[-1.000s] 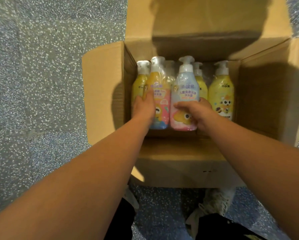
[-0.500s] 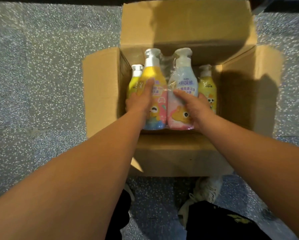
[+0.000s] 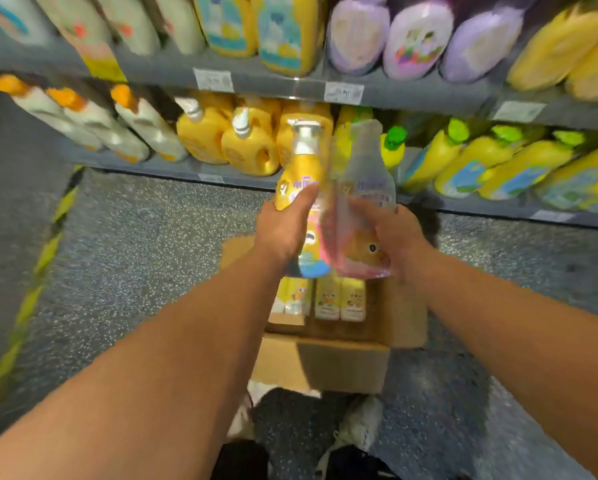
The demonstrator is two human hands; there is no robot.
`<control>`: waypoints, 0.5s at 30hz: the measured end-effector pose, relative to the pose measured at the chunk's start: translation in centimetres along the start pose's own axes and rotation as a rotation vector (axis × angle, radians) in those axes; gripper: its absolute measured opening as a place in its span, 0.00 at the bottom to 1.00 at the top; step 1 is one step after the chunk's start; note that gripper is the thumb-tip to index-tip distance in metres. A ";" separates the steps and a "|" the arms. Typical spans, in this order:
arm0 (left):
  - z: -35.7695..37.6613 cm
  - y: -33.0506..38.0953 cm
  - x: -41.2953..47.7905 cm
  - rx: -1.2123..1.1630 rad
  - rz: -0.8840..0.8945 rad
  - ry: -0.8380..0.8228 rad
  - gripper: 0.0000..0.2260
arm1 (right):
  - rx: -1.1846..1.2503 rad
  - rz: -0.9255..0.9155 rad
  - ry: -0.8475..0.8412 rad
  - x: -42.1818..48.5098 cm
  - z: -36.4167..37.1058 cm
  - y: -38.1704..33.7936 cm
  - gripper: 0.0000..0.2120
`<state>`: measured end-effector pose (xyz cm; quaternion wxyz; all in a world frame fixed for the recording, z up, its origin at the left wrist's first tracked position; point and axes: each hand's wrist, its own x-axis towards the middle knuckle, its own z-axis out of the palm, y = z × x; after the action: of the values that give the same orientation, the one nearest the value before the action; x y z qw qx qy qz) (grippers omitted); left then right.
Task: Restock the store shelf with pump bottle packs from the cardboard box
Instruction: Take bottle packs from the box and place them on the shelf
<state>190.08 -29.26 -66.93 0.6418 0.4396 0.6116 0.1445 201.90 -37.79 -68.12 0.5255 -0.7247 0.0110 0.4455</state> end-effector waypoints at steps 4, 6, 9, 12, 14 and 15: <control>-0.6 6.6 -5.4 -0.077 0.121 -0.034 0.22 | -0.101 -0.135 0.033 -5.7 -0.6 -7.6 0.26; -1.5 9.8 -8.2 -0.099 0.171 -0.064 0.25 | -0.055 -0.163 0.012 -8.9 -0.6 -10.8 0.25; -3.6 14.2 -11.8 -0.067 0.255 -0.040 0.22 | -0.005 -0.229 -0.036 -13.7 -0.1 -14.9 0.26; -5.7 17.9 -15.5 -0.049 0.366 -0.086 0.25 | 0.023 -0.344 0.020 -18.5 0.4 -18.4 0.12; -6.9 20.1 -18.0 -0.058 0.414 -0.104 0.27 | 0.050 -0.395 0.034 -21.6 0.5 -20.2 0.12; -7.4 21.2 -19.3 -0.056 0.434 -0.112 0.24 | 0.061 -0.418 0.038 -22.9 0.6 -21.0 0.16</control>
<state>186.70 -28.22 -37.54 0.6406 0.5503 0.4616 0.2714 197.94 -38.29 -37.32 0.6280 -0.7033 -0.1160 0.3123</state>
